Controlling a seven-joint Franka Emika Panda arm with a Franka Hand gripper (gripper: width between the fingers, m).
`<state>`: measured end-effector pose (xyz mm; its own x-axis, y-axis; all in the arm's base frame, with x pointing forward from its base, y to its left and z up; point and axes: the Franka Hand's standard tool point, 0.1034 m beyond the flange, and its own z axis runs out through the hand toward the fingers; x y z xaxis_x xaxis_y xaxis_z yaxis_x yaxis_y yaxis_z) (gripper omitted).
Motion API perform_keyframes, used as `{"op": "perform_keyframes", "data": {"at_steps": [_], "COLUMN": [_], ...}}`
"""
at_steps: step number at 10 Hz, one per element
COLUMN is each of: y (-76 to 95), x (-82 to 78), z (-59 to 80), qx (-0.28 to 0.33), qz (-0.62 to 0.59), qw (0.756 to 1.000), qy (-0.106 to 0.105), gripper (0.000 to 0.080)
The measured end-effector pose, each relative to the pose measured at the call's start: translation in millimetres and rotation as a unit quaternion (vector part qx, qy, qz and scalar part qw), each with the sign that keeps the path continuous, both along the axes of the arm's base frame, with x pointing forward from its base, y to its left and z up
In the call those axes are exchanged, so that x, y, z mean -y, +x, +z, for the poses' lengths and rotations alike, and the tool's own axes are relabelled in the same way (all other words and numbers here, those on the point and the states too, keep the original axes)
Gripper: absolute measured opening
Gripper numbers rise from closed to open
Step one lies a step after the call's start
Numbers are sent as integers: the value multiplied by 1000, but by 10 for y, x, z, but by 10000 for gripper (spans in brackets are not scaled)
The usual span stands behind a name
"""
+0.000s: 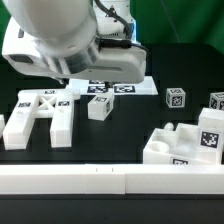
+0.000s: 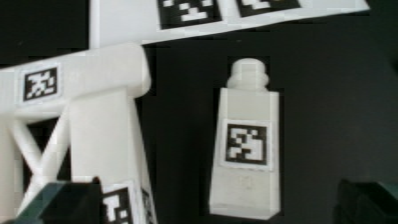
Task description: Assemble chair
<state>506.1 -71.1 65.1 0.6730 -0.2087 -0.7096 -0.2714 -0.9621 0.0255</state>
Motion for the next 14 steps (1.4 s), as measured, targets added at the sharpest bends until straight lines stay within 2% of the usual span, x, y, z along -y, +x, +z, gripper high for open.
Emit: {"op": "perform_keyframes", "data": {"at_steps": [2,7,8,13,14], "y": [27,18,18,-28,-106], "x": [-29,-38,-31,-27,-45], "z": [-6,-13,-18,-42,-64], "qx": [-1,-3,4,-7,-28], "qz": [-52,-52,-32,-31,-30], "qw": [999,999,999,999,999], "qy": [-10,-12,9,13,17], "gripper": [649,649,649,649,649]}}
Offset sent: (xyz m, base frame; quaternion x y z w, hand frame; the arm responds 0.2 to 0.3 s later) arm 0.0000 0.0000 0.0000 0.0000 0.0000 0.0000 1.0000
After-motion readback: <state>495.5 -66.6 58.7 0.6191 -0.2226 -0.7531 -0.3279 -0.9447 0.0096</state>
